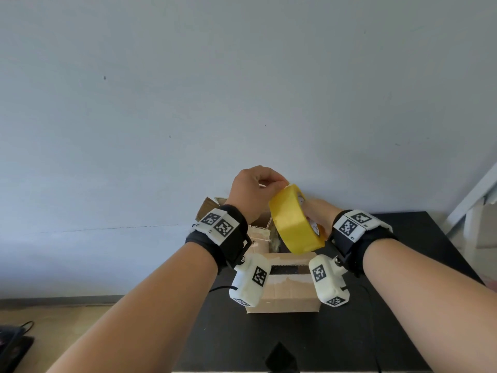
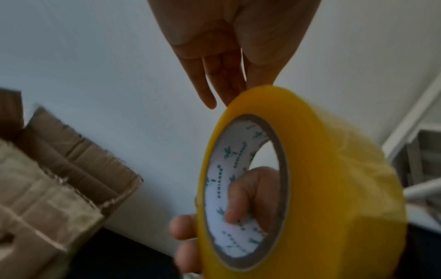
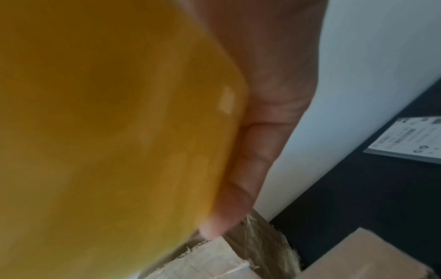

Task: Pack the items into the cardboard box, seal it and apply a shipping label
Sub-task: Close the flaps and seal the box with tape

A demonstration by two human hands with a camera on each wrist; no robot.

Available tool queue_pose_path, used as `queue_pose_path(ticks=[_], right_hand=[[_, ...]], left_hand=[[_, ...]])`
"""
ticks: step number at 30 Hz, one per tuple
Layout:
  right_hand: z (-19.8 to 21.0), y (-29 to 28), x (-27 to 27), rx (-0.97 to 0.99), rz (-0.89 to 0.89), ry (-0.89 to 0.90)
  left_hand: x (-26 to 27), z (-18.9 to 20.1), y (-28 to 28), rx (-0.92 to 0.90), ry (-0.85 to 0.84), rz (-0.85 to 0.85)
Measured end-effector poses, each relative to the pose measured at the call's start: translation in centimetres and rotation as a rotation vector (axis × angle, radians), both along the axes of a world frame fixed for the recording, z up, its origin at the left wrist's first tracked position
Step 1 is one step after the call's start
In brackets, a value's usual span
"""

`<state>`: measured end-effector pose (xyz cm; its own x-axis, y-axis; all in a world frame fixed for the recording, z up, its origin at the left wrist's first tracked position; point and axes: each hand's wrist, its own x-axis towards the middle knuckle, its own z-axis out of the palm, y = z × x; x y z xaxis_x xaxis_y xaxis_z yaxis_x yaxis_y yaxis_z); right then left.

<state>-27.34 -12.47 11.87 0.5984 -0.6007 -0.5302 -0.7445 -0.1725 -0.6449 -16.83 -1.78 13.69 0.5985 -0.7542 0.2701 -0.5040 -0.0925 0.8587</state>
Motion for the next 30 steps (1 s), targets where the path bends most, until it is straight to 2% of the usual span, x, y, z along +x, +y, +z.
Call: queue_pose_path(ticks=[4, 7, 9, 12, 16, 19, 21, 25, 28, 30], right_hand=[[-0.9, -0.3, 0.0, 0.043, -0.022, -0.073], [-1.9, -0.9, 0.1, 0.179, -0.069, -0.095], [-2.1, -0.7, 0.0, 0.344, -0.181, -0.193], [-2.1, -0.6, -0.7, 0.444, -0.18, -0.326], [-3.2, -1.8, -1.9, 0.356, -0.135, -0.412], [-5.0, -2.1, -2.3, 0.024, 0.082, -0.244], [-6.0, -1.8, -2.3, -0.087, 0.222, -0.149], [-5.9, -1.0, -1.6, -0.001, 0.36, -0.19], [-5.2, 0.1, -1.0, -0.104, 0.537, -0.344], [-5.2, 0.6, -1.1, -0.18, 0.441, -0.446]], left_hand=[[0.2, 0.1, 0.2, 0.0, 0.123, -0.06], [0.3, 0.4, 0.1, 0.05, 0.025, -0.068], [0.2, 0.8, 0.1, 0.039, -0.022, -0.035], [0.5, 1.4, 0.2, 0.016, -0.154, 0.036], [1.8, 1.9, 1.1, 0.088, -0.296, 0.11], [2.4, 1.6, 1.8, 0.136, -0.306, 0.192], [2.4, 1.1, 2.0, 0.166, -0.285, 0.235], [2.0, 0.0, 2.0, 0.183, -0.182, 0.319], [2.1, -1.1, 1.8, 0.18, 0.039, 0.402], [2.5, -1.4, 2.1, 0.137, 0.253, 0.45]])
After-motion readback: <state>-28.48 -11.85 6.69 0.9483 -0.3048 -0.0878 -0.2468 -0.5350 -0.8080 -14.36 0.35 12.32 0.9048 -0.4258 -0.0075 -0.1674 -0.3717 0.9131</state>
